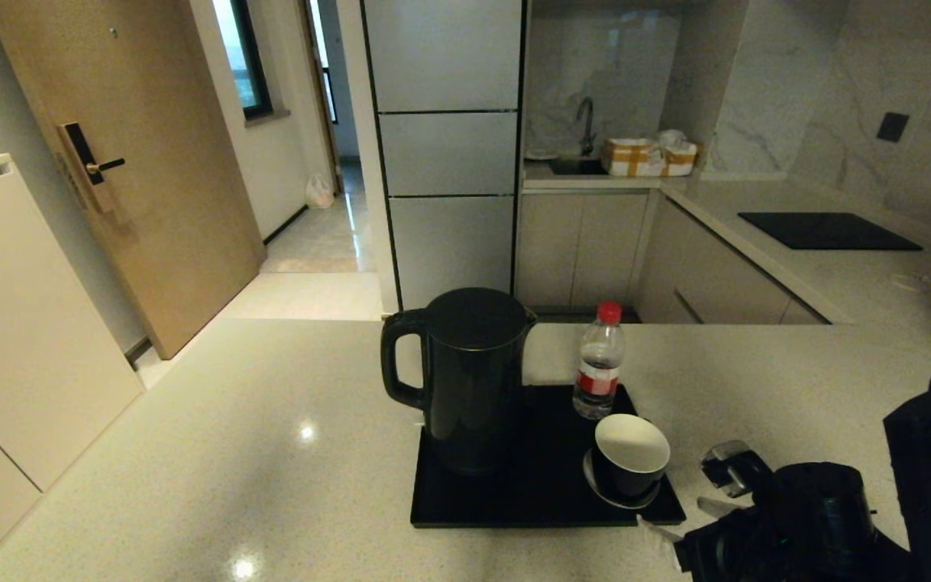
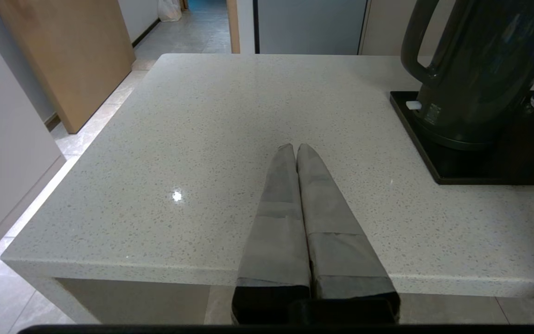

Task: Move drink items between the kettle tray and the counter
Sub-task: Pick up the tea cup

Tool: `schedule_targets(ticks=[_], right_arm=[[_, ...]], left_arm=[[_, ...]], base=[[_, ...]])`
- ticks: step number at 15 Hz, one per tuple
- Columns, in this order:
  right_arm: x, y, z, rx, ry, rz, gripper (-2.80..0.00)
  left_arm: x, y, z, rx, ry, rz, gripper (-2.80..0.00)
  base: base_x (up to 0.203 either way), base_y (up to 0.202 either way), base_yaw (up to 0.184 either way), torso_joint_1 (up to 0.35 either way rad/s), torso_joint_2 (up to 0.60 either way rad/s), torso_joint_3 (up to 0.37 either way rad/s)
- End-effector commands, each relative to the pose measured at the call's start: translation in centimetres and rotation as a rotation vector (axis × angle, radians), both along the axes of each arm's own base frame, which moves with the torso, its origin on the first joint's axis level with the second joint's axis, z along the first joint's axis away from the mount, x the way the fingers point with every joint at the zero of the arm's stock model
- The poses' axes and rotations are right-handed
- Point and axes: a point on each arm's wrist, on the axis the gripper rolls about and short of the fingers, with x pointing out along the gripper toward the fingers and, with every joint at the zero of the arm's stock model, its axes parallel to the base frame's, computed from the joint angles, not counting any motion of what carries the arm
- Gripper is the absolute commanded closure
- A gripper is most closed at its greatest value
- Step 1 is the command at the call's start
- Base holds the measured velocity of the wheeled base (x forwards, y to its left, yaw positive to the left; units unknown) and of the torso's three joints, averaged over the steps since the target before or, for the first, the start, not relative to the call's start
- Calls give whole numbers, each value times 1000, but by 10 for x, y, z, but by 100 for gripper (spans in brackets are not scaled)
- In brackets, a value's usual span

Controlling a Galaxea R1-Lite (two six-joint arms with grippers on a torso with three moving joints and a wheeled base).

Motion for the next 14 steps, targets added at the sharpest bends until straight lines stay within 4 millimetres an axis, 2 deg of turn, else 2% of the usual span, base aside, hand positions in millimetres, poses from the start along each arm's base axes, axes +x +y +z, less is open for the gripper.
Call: schedule_targets(ticks=[1, 7, 12, 14], right_arm=[[2, 22, 2, 41, -37, 64, -280], [4, 28, 9, 65, -76, 62, -280], [13, 29, -3, 18, -75, -14, -280], [6, 24, -3, -5, -56, -28, -280]], left_arm=[[0, 0, 0, 0, -1, 0, 0], [0, 0, 0, 0, -1, -1, 0], [0, 0, 0, 2, -1, 0, 0], [0, 0, 0, 2, -1, 0, 0]], base=[[0, 0, 0, 0, 0, 0], [0, 0, 0, 0, 0, 0], [0, 0, 0, 0, 0, 0], [0, 0, 0, 0, 0, 0]])
